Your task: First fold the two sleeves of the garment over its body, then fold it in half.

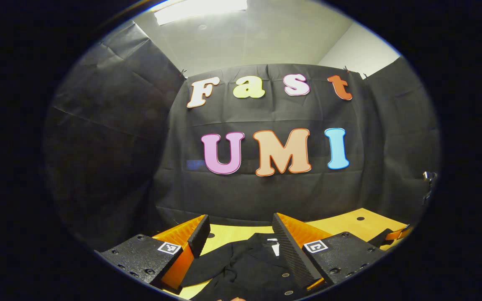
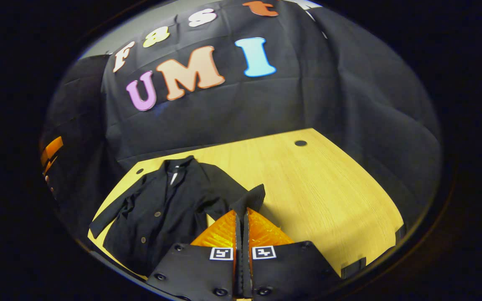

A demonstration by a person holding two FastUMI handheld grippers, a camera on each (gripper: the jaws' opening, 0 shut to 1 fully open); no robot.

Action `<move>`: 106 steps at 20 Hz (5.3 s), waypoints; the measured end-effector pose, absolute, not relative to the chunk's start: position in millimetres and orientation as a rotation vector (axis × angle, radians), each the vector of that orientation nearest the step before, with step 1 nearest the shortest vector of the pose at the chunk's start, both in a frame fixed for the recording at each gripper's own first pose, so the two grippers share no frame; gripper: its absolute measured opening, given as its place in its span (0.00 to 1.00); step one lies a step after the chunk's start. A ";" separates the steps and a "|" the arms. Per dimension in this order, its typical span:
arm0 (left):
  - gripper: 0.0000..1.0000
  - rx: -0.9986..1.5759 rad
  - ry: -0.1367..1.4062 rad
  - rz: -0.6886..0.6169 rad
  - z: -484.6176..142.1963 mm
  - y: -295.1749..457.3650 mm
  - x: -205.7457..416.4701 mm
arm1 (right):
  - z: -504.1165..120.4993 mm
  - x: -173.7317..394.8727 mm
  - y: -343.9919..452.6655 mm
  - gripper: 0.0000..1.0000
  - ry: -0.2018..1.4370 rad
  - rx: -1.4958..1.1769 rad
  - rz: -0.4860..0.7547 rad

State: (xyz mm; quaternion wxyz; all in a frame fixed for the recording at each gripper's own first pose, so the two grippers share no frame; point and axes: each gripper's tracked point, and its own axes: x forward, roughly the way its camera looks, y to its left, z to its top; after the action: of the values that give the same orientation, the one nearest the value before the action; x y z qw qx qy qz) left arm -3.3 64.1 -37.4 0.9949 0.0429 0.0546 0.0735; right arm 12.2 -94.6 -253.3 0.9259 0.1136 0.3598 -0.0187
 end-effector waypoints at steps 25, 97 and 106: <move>0.93 0.068 0.182 0.445 -55.6 236.5 -87.4 | -186.2 159.6 181.5 0.02 0.553 0.132 0.387; 0.00 -0.094 0.809 0.461 -288.3 306.7 -138.8 | -260.1 105.8 149.4 0.97 0.754 0.020 0.185; 0.00 0.014 0.629 0.253 -226.4 247.6 -20.2 | -259.3 80.1 104.9 0.97 0.727 0.058 0.141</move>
State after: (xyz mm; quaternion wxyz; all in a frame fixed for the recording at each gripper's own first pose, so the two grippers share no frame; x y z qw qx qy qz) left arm -20.2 247.6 -226.4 0.9430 0.0068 0.3087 0.1240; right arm 80.1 104.9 -259.3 0.9318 0.0283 0.3552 0.0689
